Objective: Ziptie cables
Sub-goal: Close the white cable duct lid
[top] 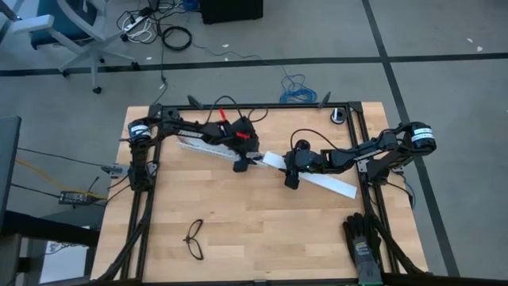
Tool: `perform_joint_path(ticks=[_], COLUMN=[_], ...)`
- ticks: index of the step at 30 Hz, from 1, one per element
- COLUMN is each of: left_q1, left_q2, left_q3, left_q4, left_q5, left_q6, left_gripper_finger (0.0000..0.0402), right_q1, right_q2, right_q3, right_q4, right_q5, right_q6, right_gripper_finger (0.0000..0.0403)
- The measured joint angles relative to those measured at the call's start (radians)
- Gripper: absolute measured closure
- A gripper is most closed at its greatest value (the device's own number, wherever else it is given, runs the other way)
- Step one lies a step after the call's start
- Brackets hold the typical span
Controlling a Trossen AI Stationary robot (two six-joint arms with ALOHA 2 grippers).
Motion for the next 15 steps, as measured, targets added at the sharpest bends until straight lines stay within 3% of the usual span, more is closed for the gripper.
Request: perform_joint_path(ticks=[15], left_q1=[-0.008], left_q2=[0.0], left_q3=[0.0], left_q4=[0.041], left_q5=[-0.036], left_q6=[-0.002], left_gripper_finger=[0.0146], right_q1=[0.0], right_q2=[0.0], right_q3=[-0.001], right_q4=[0.0], right_q5=[-0.013], right_q6=[0.005], right_gripper_finger=[0.0167])
